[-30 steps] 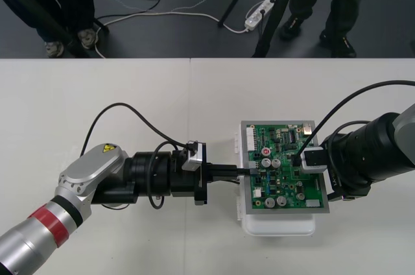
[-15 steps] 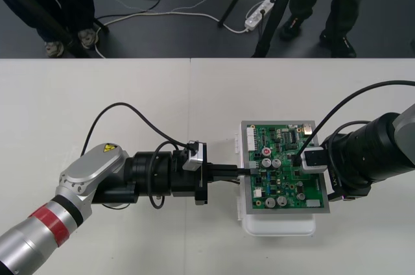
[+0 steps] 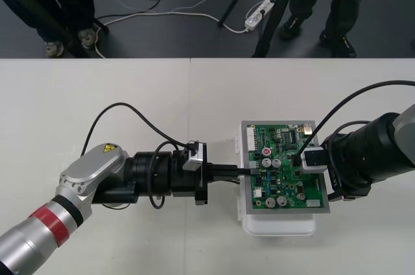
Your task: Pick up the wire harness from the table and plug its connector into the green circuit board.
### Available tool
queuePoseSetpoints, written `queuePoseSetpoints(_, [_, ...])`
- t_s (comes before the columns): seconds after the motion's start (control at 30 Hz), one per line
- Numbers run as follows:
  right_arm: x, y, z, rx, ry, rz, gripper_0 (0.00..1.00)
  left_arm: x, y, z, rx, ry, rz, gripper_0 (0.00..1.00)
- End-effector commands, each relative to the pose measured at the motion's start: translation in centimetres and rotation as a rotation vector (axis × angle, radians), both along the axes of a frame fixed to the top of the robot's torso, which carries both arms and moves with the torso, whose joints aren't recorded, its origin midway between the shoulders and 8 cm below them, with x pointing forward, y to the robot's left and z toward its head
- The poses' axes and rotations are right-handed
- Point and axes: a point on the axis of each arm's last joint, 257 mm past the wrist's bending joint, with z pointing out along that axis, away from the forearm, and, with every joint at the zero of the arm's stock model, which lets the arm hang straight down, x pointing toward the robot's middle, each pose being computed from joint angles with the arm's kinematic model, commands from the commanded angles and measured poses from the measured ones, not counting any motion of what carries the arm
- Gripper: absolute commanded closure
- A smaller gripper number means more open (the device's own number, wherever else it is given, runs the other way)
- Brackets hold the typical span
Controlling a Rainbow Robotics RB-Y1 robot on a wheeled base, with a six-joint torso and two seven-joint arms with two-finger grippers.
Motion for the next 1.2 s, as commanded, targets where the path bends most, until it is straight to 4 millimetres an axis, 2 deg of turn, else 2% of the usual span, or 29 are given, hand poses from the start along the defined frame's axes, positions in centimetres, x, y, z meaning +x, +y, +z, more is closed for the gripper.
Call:
queuePoseSetpoints(0.03, [0.3, 2.4, 1.4, 0.039, -0.029, 0.030, 0.00, -1.0, -2.9, 2.3, -0.042, -0.098, -0.059, 1.00])
queuePoseSetpoints(0.67, [0.4, 3.1, 1.5, 0.059, -0.034, 0.035, 0.00, -2.1, -2.8, 2.7, -0.059, -0.095, -0.098, 1.00])
queuePoseSetpoints(1.2, [0.5, 3.5, 1.5, 0.068, -0.036, 0.035, 0.00, -1.9, -1.6, 1.8, -0.041, -0.086, -0.086, 1.00])
